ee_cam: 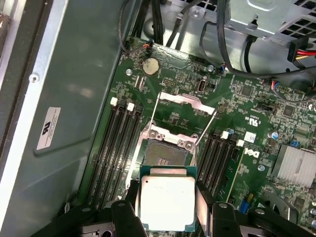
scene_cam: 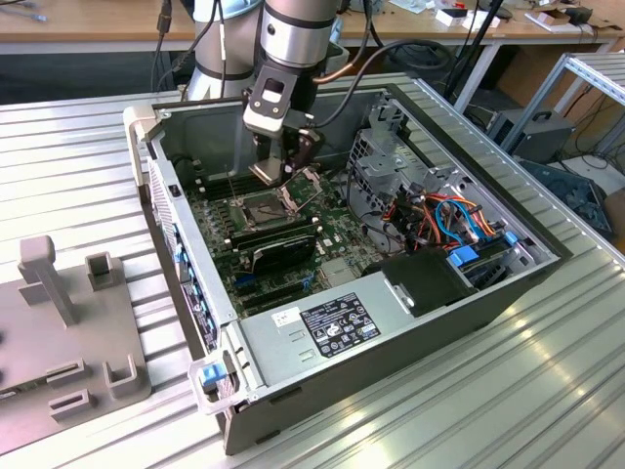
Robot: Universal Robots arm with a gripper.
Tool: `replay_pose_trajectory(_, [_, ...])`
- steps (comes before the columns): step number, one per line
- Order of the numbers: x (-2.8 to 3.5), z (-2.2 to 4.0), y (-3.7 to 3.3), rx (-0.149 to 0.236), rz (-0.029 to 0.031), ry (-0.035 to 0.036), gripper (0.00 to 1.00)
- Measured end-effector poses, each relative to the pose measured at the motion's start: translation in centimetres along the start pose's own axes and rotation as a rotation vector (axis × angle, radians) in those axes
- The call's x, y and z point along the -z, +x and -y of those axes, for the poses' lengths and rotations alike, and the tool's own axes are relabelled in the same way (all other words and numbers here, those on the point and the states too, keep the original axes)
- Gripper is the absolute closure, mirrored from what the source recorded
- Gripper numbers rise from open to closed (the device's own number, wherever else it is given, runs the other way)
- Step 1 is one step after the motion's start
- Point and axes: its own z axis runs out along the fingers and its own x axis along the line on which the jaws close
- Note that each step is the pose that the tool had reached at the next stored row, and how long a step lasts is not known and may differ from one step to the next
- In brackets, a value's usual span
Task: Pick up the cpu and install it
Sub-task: 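Place the cpu into insertion slot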
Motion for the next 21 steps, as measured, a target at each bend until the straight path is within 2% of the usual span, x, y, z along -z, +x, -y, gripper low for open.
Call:
replay_pose_trajectory(2, [-0.02,0.0,0.0,-0.048,0.0003,0.0,0.46])
replay_pose_trajectory(4, [-0.03,0.0,0.0,-0.071,0.0004,0.0,0.46])
replay_pose_trajectory(13, [-0.04,0.0,0.0,-0.088,0.0006,0.0,0.46])
replay_pose_trajectory(21, [-0.12,0.0,0.0,-0.178,0.0011,0.0,0.46])
